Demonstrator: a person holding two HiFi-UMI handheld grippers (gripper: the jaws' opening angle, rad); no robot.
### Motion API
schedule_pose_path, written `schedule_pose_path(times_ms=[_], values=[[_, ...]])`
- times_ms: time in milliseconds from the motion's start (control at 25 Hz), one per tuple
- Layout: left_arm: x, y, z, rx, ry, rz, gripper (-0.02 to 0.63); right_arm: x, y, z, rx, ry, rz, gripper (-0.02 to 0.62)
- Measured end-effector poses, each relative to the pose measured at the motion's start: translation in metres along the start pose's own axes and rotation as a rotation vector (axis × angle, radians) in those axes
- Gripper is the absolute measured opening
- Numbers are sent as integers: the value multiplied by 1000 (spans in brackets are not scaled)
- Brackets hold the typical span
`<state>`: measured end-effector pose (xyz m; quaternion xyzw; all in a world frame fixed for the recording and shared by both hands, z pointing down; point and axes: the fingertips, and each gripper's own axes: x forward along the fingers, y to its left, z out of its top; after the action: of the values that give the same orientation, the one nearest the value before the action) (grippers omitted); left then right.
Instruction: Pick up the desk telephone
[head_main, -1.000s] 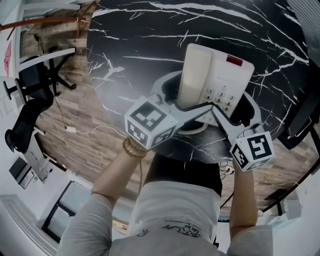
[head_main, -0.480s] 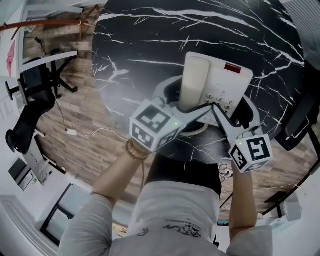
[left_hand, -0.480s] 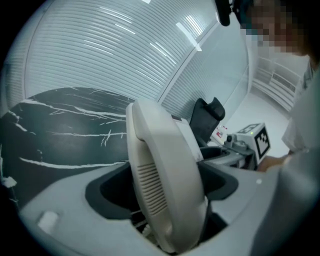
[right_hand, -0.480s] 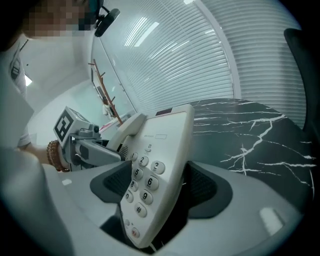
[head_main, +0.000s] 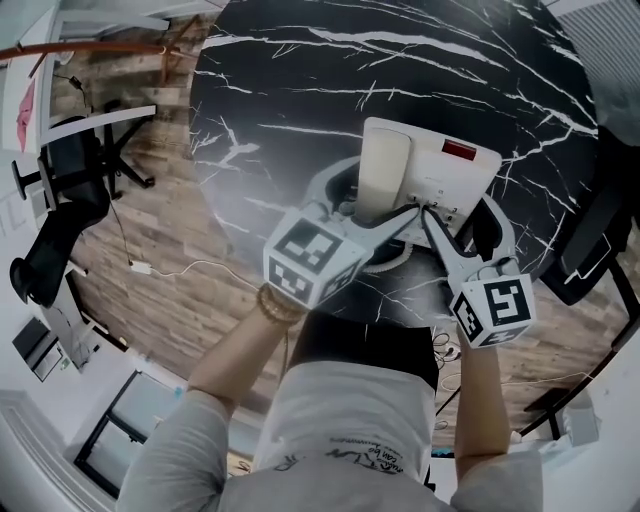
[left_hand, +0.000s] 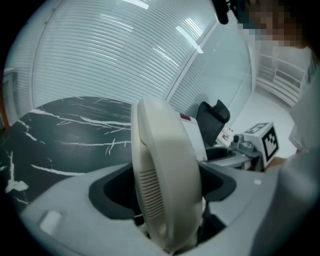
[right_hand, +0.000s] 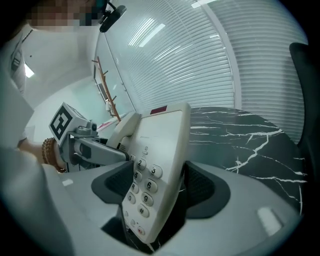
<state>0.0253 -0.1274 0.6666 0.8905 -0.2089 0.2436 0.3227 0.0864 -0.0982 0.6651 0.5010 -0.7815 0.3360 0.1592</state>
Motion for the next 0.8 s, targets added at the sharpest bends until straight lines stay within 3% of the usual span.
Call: schedule_pose_path(times_ms=[320, 800], values=[[-4, -9, 30, 96, -37, 56, 357, -16, 0, 22, 2, -44, -15, 308], [-26, -30, 81, 146, -101, 92, 351, -42, 5, 79, -65, -119, -40, 296]])
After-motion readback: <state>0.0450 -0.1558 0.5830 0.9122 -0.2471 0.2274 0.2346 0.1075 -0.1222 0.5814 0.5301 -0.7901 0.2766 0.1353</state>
